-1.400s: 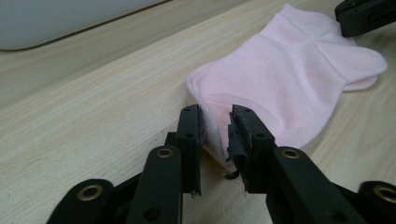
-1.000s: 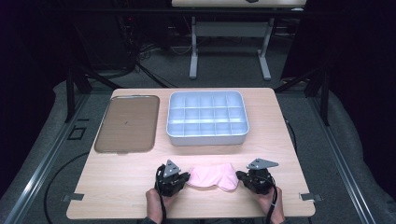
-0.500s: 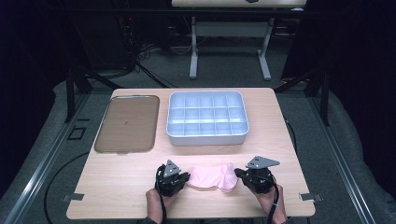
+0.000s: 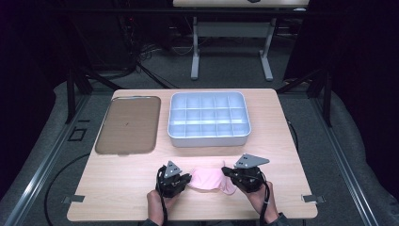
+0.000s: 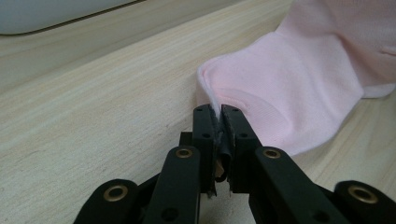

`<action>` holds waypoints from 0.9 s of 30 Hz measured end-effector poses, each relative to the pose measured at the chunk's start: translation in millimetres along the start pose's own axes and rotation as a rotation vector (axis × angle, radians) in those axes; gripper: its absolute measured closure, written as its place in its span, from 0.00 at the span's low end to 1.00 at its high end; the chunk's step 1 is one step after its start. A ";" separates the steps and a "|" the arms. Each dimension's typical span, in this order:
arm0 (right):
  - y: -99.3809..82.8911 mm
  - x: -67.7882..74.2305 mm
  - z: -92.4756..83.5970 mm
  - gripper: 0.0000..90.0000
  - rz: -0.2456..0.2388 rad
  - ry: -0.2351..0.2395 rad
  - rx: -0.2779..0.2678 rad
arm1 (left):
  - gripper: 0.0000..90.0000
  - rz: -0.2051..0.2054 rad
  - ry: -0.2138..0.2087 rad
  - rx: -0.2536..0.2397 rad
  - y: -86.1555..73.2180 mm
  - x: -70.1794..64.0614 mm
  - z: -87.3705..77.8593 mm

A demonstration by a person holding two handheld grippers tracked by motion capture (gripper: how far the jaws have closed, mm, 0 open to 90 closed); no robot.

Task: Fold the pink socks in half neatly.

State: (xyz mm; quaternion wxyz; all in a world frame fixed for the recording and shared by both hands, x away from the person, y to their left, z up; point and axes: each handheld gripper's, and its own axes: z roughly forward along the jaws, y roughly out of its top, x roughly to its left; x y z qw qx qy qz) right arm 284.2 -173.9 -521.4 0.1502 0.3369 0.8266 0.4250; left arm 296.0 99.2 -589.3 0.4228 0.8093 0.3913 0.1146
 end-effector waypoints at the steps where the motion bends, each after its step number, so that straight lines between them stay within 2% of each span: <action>1: 3.8 5.0 3.9 1.00 -0.019 0.016 -0.002 | 0.94 0.000 -0.001 0.000 0.0 0.3 0.0; 4: 6.9 8.9 7.0 1.00 -0.038 0.033 0.000 | 0.94 -0.001 -0.001 0.001 0.0 0.3 0.0; 9: 15.0 22.9 22.6 1.00 -0.084 0.076 0.008 | 0.94 0.001 0.002 -0.001 0.0 -0.6 0.1; 16: 23.2 31.4 42.4 1.00 -0.105 0.110 0.035 | 0.94 -0.006 0.001 -0.001 -0.1 -0.7 0.2; 20: 27.5 31.1 53.1 1.00 -0.086 0.138 0.038 | 0.94 -0.002 0.001 -0.001 0.0 -0.7 0.2; 25: 30.9 31.7 59.4 1.00 -0.067 0.149 0.031 | 0.94 0.001 0.002 -0.002 -0.1 -1.0 0.3; 27: 33.8 27.9 64.2 1.00 -0.019 0.136 0.028 | 0.94 0.003 0.003 -0.001 0.0 -0.9 0.3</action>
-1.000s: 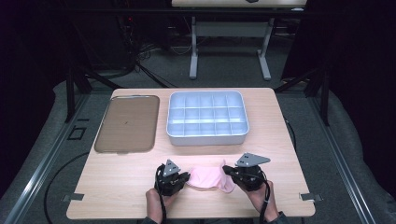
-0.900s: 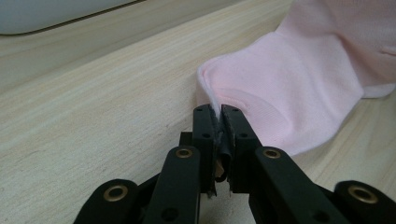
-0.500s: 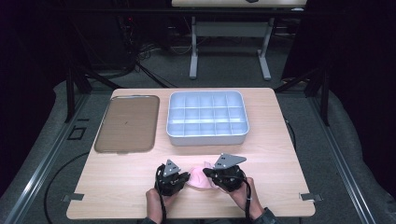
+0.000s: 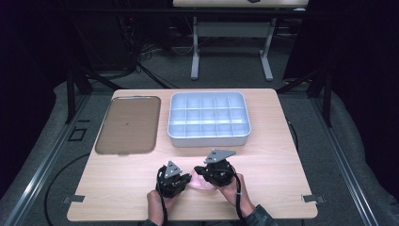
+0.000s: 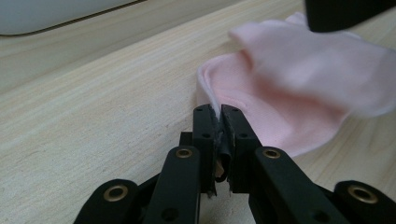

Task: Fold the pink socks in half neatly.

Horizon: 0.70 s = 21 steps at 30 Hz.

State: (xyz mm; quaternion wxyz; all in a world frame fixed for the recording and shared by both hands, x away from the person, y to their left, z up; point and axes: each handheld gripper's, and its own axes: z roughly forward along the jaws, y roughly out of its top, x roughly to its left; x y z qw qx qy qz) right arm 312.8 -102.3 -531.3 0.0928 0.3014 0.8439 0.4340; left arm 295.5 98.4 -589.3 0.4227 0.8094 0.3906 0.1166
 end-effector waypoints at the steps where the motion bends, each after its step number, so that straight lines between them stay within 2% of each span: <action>1: 1.3 -4.0 1.7 1.00 0.023 0.004 0.004 | 0.94 0.000 0.000 0.000 0.0 0.0 0.0; 2: 1.3 -4.0 1.7 1.00 0.023 0.004 0.004 | 0.94 0.000 -0.001 0.001 0.0 0.1 0.0; 4: 3.6 -10.0 7.3 1.00 0.064 0.021 0.003 | 0.94 -0.001 -0.001 0.001 0.0 0.2 -0.1; 6: 3.3 -11.8 8.2 1.00 0.063 0.026 0.005 | 0.94 -0.002 0.000 -0.001 0.0 -0.1 0.0; 8: 1.8 -15.9 3.4 0.88 0.056 0.013 0.021 | 0.94 -0.002 -0.001 0.000 0.0 0.0 0.0; 9: 1.4 -18.9 0.3 0.82 0.046 0.018 0.051 | 0.94 -0.002 -0.001 0.000 0.0 0.0 0.0; 10: 1.4 -18.9 0.3 0.82 0.046 0.018 0.051 | 0.94 -0.001 -0.001 0.000 0.0 0.1 0.0; 11: -1.5 -23.2 -5.0 0.77 0.029 -0.006 0.092 | 0.93 -0.001 -0.002 0.000 0.0 0.1 0.0; 12: -1.5 -23.2 -5.0 0.77 0.029 -0.006 0.092 | 0.93 -0.001 -0.002 0.000 0.0 0.1 0.0; 13: -3.2 -25.0 -6.7 0.75 0.020 -0.017 0.116 | 0.93 -0.002 -0.003 0.000 0.0 0.2 0.0; 14: -7.1 -26.6 -8.1 0.73 0.012 -0.013 0.169 | 0.92 -0.007 -0.001 0.001 0.0 0.3 0.0; 15: -9.2 -26.2 -7.1 0.72 0.001 -0.017 0.195 | 0.92 -0.007 0.001 0.001 0.0 0.3 0.1; 16: -10.9 -26.2 -5.4 0.72 -0.007 -0.025 0.231 | 0.90 -0.006 0.003 0.003 0.1 0.3 0.3; 17: -10.9 -26.2 -5.4 0.72 -0.007 -0.025 0.231 | 0.89 -0.006 0.003 0.003 0.1 0.3 0.3; 18: -15.3 -26.2 1.2 0.74 -0.014 -0.034 0.279 | 0.88 -0.007 0.005 0.003 0.0 0.0 0.2; 19: -17.7 -26.2 4.9 0.76 -0.018 -0.041 0.294 | 0.87 -0.007 0.005 0.003 0.0 0.0 0.2; 21: -22.4 -25.9 12.3 0.82 -0.031 -0.056 0.321 | 0.88 0.022 0.013 0.003 0.2 -1.2 -0.7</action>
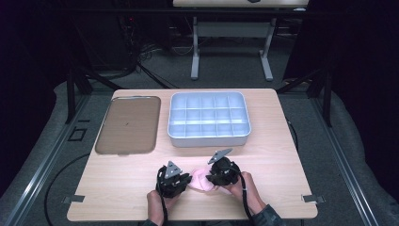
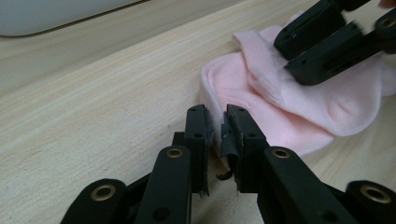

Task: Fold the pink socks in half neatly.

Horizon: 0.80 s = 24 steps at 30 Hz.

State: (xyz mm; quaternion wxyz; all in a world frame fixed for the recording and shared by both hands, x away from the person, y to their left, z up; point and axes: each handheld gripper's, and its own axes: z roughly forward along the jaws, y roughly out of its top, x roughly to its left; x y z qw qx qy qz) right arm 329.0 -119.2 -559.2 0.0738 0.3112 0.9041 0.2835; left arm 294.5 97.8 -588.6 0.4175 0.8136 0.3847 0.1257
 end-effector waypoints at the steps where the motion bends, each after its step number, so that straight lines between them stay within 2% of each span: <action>1: -0.9 0.3 1.3 0.85 -0.008 -0.005 0.003 | 0.87 -0.006 0.003 -0.003 0.1 -0.2 -0.3; 4: -2.9 1.5 1.5 0.93 -0.001 -0.018 -0.014 | 0.82 -0.011 0.004 -0.023 0.1 -0.5 -4.7; 7: -4.9 1.6 2.0 0.98 -0.012 -0.019 -0.027 | 0.93 -0.004 0.023 -0.015 -1.8 -1.2 -6.4; 9: -4.9 2.4 2.1 0.99 -0.014 -0.023 -0.029 | 0.96 0.006 0.024 0.001 -1.4 -1.8 -5.1; 12: -5.1 3.6 1.8 0.99 -0.015 -0.030 -0.030 | 0.97 -0.001 0.017 0.003 -1.8 -1.1 -4.1; 13: -5.4 3.5 1.5 0.99 -0.015 -0.028 -0.031 | 0.97 -0.019 0.007 0.000 -2.5 0.4 -3.9; 16: -6.8 2.0 -2.2 1.00 -0.005 -0.003 -0.050 | 0.97 -0.023 0.000 -0.003 -3.0 1.3 -3.3; 21: -1.4 6.5 -15.5 1.00 -0.005 0.036 -0.124 | 0.97 -0.025 -0.006 -0.002 -2.8 3.3 -3.2; 22: -1.4 6.5 -15.5 1.00 -0.005 0.036 -0.124 | 0.97 -0.025 -0.006 -0.002 -2.8 3.3 -3.2; 24: 2.5 8.3 -20.8 1.00 -0.005 0.045 -0.169 | 0.97 -0.030 -0.012 -0.004 -2.9 3.7 -3.1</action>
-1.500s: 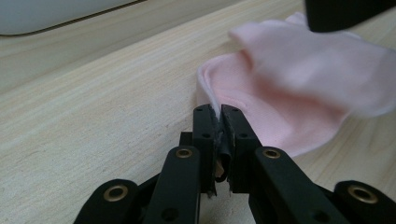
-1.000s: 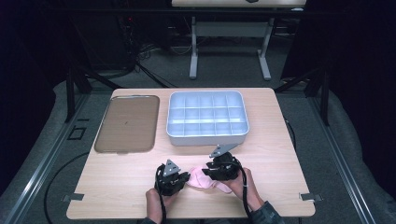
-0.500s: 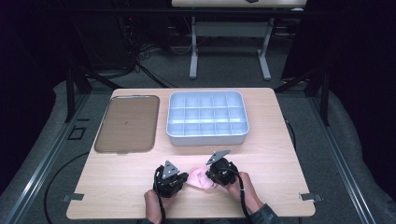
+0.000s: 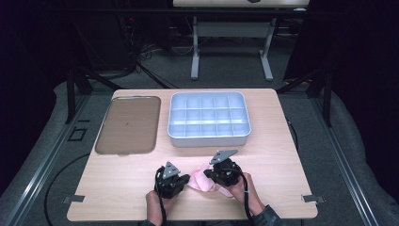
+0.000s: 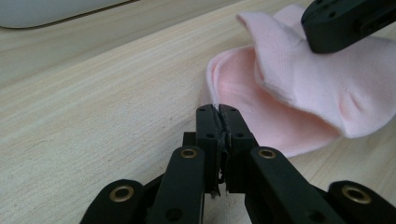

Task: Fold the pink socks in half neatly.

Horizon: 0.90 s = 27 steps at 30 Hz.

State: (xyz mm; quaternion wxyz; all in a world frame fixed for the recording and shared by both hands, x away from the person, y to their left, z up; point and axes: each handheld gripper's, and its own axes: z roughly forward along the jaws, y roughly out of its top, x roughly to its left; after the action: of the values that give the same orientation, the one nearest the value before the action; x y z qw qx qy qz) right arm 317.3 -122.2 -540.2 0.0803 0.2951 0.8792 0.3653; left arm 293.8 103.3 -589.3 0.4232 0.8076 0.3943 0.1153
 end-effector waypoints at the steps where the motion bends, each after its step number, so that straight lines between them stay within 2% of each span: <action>1: 1.4 0.0 -1.5 1.00 0.003 0.008 -0.016 | 0.97 -0.001 0.000 0.000 0.0 0.0 0.0; 4: 4.4 0.4 -4.2 1.00 0.006 0.033 -0.066 | 0.97 -0.001 -0.002 0.001 0.1 0.2 0.0; 6: 5.2 0.3 -3.3 1.00 0.007 0.045 -0.075 | 0.97 0.001 0.000 0.001 0.1 0.1 0.1; 7: 5.6 0.9 3.8 1.00 0.004 0.048 -0.060 | 0.97 0.000 0.000 0.001 0.1 0.1 0.1; 8: 5.6 0.9 3.8 1.00 0.004 0.048 -0.060 | 0.97 0.000 0.000 0.001 0.1 0.1 0.1; 9: 4.3 1.8 14.0 1.00 -0.011 0.046 -0.019 | 0.97 -0.001 0.000 0.000 0.1 0.0 0.1; 10: 4.3 1.8 14.0 1.00 -0.011 0.046 -0.019 | 0.97 -0.001 0.000 0.000 0.1 0.0 0.1; 11: 2.0 3.1 22.6 0.99 -0.016 0.034 0.003 | 0.97 -0.004 -0.003 0.000 0.0 0.1 0.1; 20: -3.9 3.2 36.4 0.99 -0.036 0.028 0.029 | 0.95 -0.017 -0.007 -0.005 -0.1 0.4 -0.4; 22: -4.3 3.3 37.6 0.98 -0.044 0.028 0.036 | 0.94 -0.025 -0.010 -0.039 0.2 1.8 -4.5; 23: -4.2 3.0 37.5 0.97 -0.047 0.032 0.034 | 0.93 -0.042 -0.015 -0.067 0.0 3.3 -7.9; 24: -4.2 3.0 37.5 0.97 -0.047 0.032 0.034 | 0.92 -0.042 -0.015 -0.067 0.0 3.3 -7.9; 25: -4.0 3.1 37.4 0.95 -0.049 0.031 0.037 | 0.92 -0.075 -0.028 -0.103 0.2 5.3 -12.6; 27: -4.0 2.6 36.1 0.86 -0.050 0.040 0.031 | 0.88 -0.077 -0.027 -0.108 2.7 4.1 -16.9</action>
State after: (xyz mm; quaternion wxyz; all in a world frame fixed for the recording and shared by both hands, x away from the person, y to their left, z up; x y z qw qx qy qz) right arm 326.3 -101.5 -568.7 0.0676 0.2668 0.8933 0.3554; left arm 289.2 115.4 -577.5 0.4754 0.7693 0.4127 0.1091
